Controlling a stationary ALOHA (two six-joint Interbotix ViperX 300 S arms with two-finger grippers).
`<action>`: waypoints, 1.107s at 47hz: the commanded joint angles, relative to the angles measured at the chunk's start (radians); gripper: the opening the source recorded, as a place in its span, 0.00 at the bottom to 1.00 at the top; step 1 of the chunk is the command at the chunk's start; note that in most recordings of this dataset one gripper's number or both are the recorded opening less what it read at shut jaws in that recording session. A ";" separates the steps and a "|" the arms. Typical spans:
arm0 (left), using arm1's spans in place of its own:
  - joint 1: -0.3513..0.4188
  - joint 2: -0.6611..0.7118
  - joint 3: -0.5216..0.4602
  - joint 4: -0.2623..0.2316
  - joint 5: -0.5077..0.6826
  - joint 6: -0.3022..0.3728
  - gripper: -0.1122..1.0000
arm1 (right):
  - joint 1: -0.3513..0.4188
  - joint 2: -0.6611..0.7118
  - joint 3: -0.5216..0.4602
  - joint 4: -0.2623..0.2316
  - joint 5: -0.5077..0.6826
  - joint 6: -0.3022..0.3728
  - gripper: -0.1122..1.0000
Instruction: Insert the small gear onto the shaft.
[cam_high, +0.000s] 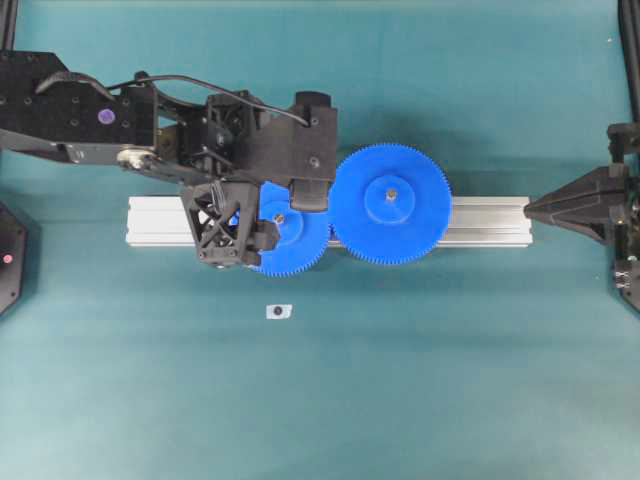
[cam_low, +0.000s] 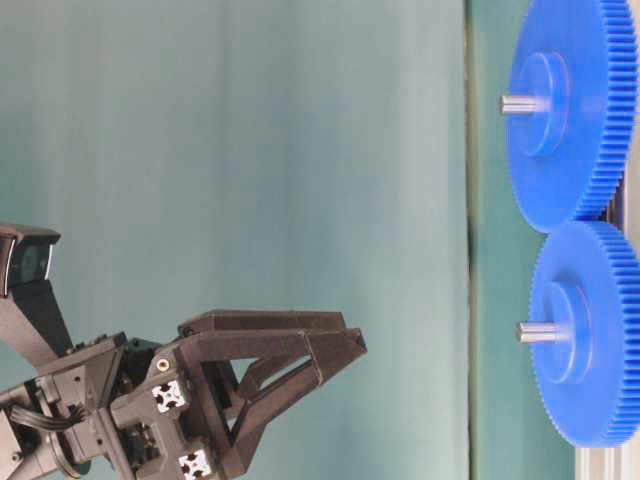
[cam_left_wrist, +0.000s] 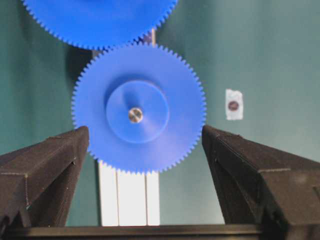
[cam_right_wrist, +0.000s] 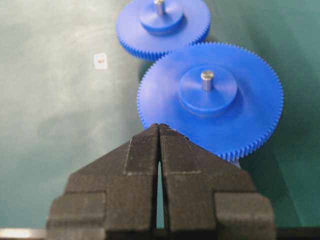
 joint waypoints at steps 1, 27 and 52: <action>-0.002 -0.015 -0.012 0.002 -0.006 0.002 0.88 | -0.002 0.005 -0.008 -0.002 -0.005 0.009 0.10; -0.002 -0.006 -0.012 0.002 -0.006 0.002 0.88 | -0.002 0.005 -0.008 0.000 -0.005 0.009 0.10; -0.002 -0.002 -0.012 0.002 -0.003 0.002 0.88 | -0.002 0.005 -0.008 0.000 -0.005 0.011 0.10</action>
